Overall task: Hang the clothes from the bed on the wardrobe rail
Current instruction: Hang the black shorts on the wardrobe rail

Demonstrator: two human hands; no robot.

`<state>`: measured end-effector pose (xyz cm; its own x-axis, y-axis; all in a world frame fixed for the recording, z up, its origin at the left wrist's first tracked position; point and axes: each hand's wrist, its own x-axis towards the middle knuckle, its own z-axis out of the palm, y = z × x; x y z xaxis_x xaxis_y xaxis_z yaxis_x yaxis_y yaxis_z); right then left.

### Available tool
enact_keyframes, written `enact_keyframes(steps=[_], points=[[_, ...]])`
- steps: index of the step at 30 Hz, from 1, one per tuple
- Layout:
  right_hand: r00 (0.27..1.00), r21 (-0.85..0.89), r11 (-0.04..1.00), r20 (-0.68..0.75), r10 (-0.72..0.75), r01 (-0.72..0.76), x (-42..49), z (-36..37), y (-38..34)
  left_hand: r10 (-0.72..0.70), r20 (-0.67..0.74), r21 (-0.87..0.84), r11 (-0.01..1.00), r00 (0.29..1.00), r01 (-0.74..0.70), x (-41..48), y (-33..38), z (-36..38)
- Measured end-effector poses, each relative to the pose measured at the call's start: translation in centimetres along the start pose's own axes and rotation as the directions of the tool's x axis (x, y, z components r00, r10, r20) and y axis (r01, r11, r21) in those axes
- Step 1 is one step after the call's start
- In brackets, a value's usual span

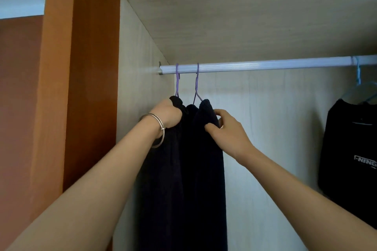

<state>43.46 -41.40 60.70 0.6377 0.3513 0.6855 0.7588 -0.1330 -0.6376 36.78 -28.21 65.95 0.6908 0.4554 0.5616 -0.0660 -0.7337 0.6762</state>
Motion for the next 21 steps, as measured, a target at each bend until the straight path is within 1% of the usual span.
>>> enact_keyframes(steps=[2, 3, 6, 9, 11, 13, 15, 16, 17, 18, 20, 21], points=[[0.999, -0.090, 0.995, 0.007, -0.034, 0.035, -1.5, 0.6, 1.3, 0.061, -0.049, 0.116, 0.992, 0.997, -0.055, -1.4, -0.7, 0.5], [0.999, -0.132, 0.990, 0.024, -0.040, 0.042, -2.2, 1.0, 2.0, 0.086, -0.097, 0.148, 0.986, 0.992, -0.071, -2.2, -1.1, 0.7], [0.996, -0.178, 0.983, 0.084, -0.033, 0.048, -4.3, 2.1, 4.0, 0.070, -0.185, 0.117, 0.992, 0.980, -0.049, -3.9, -2.5, 1.1], [0.991, -0.193, 0.980, 0.135, -0.009, 0.035, -5.9, 2.5, 5.6, 0.070, -0.179, 0.146, 0.988, 0.981, -0.044, -5.7, -4.5, 1.8], [0.982, -0.212, 0.977, 0.185, 0.037, 0.004, -6.4, 2.4, 6.6, 0.058, -0.186, 0.178, 0.984, 0.981, -0.025, -6.6, -5.7, 2.2], [0.962, -0.211, 0.977, 0.256, 0.094, -0.039, -7.0, 2.1, 7.3, 0.029, -0.194, 0.161, 0.987, 0.981, 0.003, -7.3, -6.6, 2.5], [0.926, -0.186, 0.980, 0.351, 0.139, -0.077, -7.9, 1.5, 7.5, 0.006, -0.177, 0.135, 0.991, 0.984, 0.018, -8.1, -6.7, 2.8], [0.907, -0.157, 0.983, 0.394, 0.151, -0.095, -8.3, 1.1, 7.4, 0.034, -0.180, 0.135, 0.991, 0.983, -0.009, -8.5, -6.5, 3.0], [0.895, -0.120, 0.986, 0.419, 0.155, -0.115, -8.8, 0.5, 7.3, 0.095, -0.209, 0.168, 0.984, 0.973, -0.060, -8.9, -6.2, 3.3], [0.896, -0.085, 0.987, 0.416, 0.156, -0.133, -9.1, -0.2, 7.0, 0.171, -0.255, 0.243, 0.964, 0.952, -0.108, -9.2, -5.7, 3.6], [0.920, -0.035, 0.983, 0.346, 0.183, -0.183, -9.4, -2.0, 6.4, 0.338, -0.312, 0.413, 0.890, 0.888, -0.194, -9.7, -4.1, 4.4], [0.932, -0.012, 0.978, 0.301, 0.200, -0.206, -9.4, -3.0, 6.1, 0.427, -0.305, 0.452, 0.852, 0.851, -0.266, -9.7, -3.2, 5.0]])
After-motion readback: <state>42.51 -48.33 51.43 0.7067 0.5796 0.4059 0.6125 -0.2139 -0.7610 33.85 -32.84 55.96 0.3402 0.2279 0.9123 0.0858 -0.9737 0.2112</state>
